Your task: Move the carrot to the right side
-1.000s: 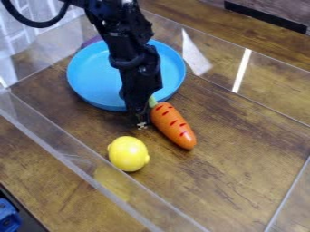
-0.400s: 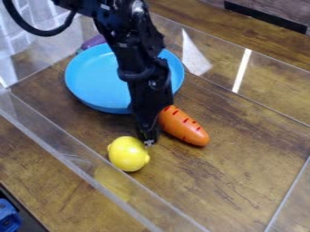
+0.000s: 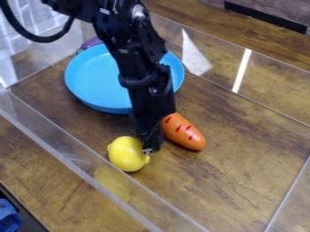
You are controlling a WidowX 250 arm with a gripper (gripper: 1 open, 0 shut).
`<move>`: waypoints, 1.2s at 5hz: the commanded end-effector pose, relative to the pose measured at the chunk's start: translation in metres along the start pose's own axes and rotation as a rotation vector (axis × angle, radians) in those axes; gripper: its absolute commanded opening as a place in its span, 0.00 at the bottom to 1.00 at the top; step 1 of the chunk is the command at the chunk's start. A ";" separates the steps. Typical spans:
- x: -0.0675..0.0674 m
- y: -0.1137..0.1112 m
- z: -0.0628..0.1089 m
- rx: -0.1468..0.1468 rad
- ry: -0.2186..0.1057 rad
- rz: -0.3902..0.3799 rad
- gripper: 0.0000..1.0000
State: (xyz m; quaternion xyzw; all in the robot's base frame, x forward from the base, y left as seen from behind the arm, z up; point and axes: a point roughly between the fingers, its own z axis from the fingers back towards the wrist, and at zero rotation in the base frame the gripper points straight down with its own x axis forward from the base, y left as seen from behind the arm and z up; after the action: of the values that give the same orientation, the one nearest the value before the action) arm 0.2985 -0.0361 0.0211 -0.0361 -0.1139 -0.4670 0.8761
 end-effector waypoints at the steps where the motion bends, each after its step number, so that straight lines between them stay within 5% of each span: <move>1: -0.001 0.008 0.018 0.040 -0.043 -0.050 0.00; 3: -0.008 0.017 0.034 0.037 -0.048 -0.076 0.00; 5: 0.004 0.018 0.039 0.041 -0.054 -0.087 0.00; 6: 0.006 0.017 0.019 0.056 -0.059 -0.078 0.00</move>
State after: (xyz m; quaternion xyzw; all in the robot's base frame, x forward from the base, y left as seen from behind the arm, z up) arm 0.3079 -0.0275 0.0310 -0.0294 -0.1379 -0.4949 0.8574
